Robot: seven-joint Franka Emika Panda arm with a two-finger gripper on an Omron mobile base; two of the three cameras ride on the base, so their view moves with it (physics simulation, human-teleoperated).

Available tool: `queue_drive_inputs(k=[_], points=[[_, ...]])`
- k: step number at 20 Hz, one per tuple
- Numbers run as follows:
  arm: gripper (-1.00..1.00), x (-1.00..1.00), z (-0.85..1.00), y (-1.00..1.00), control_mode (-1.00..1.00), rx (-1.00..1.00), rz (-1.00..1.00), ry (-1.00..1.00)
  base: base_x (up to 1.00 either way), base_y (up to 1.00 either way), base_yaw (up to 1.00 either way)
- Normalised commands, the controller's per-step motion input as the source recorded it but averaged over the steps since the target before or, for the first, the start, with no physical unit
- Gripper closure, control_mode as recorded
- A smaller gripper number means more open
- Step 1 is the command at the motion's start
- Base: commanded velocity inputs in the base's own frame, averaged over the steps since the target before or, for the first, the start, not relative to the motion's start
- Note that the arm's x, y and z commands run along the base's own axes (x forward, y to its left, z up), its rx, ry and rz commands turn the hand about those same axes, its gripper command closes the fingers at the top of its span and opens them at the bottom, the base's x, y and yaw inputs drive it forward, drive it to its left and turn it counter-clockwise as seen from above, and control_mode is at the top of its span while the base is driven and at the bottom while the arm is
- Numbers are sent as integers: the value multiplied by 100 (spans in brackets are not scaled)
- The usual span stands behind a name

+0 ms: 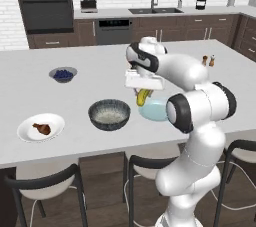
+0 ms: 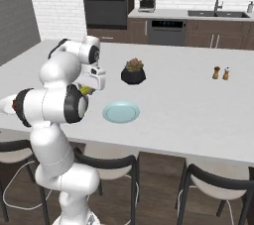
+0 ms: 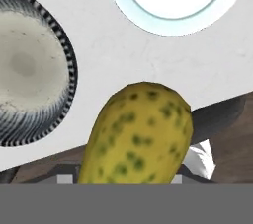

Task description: Pick the chicken drumstick and cucumber from their plates and place them in the bowl. Then put the bowl in the fridge.

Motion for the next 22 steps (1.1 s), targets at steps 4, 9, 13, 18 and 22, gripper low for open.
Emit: queue_drive_inputs(k=[4,9,13,18,22], points=[[100,14,-6,81,-100,0,14,7,0,0,0],[100,44,-32,61,-100,0,2,13,0,0,0],[100,72,-50,49,-100,-1,0,11,0,0,0],[100,80,-48,46,-100,-4,0,7,0,0,0],[100,54,-41,21,-100,-8,0,0,0,0,0]])
